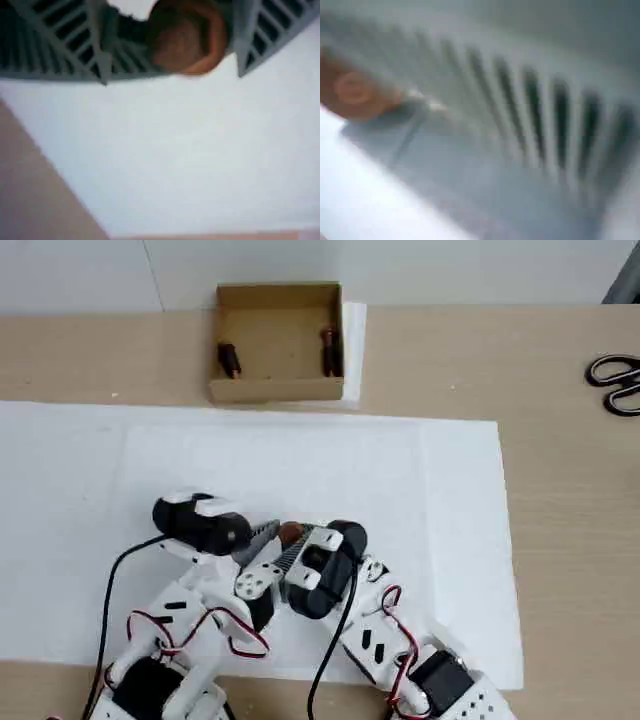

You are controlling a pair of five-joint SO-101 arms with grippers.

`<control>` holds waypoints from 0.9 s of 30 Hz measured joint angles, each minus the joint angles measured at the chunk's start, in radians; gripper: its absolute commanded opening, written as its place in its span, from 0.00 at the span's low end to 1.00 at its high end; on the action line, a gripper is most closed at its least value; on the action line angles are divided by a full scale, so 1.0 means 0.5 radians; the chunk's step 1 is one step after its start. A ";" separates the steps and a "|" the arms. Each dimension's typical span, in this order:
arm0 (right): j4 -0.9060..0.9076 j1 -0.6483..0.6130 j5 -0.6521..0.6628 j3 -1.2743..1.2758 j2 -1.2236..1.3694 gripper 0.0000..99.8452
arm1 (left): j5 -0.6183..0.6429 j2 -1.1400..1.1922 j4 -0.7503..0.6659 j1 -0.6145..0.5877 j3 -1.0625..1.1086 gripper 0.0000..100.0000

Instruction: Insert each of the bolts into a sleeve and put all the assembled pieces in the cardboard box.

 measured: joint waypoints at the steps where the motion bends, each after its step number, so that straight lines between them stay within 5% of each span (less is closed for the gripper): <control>1: 0.000 -0.006 0.000 0.000 0.000 0.00 | 0.012 0.000 0.000 0.000 -0.028 0.16; 12: 0.000 -0.012 0.000 0.000 0.000 0.00 | 0.028 0.000 0.000 -0.034 -0.172 0.09; 15: 0.000 -0.012 0.000 0.000 0.000 0.00 | 0.028 0.000 0.000 -0.169 -0.172 0.00; 27: -0.012 0.359 -0.015 0.000 0.000 0.00 | -0.101 0.000 -0.117 -0.868 0.037 0.01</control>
